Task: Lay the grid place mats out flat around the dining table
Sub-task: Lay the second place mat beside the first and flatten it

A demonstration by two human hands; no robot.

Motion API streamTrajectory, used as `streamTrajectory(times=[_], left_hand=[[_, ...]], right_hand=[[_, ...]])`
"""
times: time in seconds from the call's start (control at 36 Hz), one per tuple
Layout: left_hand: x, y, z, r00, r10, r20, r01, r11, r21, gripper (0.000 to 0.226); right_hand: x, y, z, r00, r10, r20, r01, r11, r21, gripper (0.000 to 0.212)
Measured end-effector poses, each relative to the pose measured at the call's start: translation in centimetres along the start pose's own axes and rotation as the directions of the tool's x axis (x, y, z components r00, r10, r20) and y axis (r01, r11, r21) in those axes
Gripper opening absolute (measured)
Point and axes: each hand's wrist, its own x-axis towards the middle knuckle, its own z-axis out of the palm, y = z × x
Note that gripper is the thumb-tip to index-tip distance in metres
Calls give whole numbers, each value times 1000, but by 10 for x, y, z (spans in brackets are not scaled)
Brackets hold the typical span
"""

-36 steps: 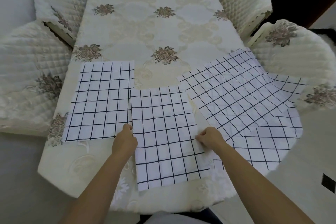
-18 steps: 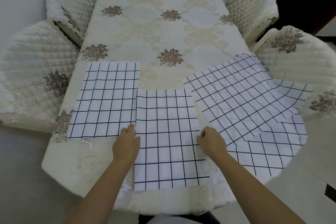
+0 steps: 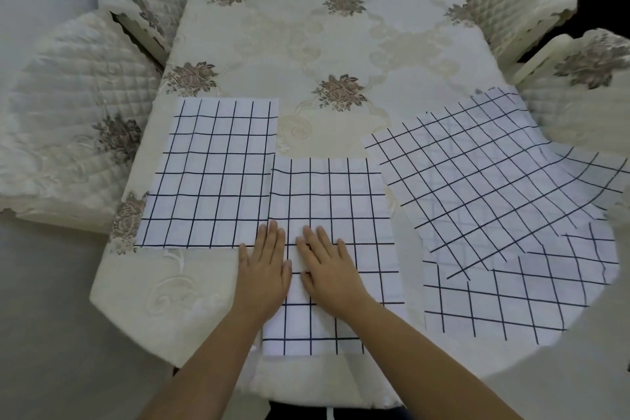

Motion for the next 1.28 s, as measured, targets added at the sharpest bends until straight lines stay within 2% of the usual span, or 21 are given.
streamTrajectory(times=[0.11,0.25,0.36,0.44,0.64,0.78,0.89,1.03,1.17,1.28], left_hand=[[-1,1,0,1000,-5,-16,4,1000,-21,59],[-2,-1,2,1000,-16,-11,15,999,-40,59],[-3,-3,4,999,-42,-13,42,997,-59,57],[-2,-4,4,999,-43,-9,42,997,-57,63],[17,-7,-1,997,-47,-59,43,997,-66,64],[50,-3,-12,997,12,-72,-16,998,-56,54],[74,0,-16,998,53,-32,-53,999,10,54],[87,-5,-10,999,13,42,-13,1000,-3,64],[88,-7,-5,1000,6,17,-5,999,-35,65],[86,-11,-2,999,-38,14,39,999,-21,69]], right_hand=[[-12,26,15,1000,10,0,-10,1000,5,58],[-28,69,15,985,163,-50,-162,987,17,61],[-41,95,7,961,272,-38,-270,961,61,62],[-43,100,0,956,292,-42,-289,955,67,61],[-9,85,-14,932,275,-234,-249,959,136,45],[34,59,-21,969,213,-127,-208,977,54,48],[61,41,-23,986,155,-63,-154,988,25,54],[83,34,-21,991,134,-3,-134,991,10,56],[100,34,-17,987,156,47,-158,987,26,59],[104,42,-11,984,173,33,-174,984,32,61]])
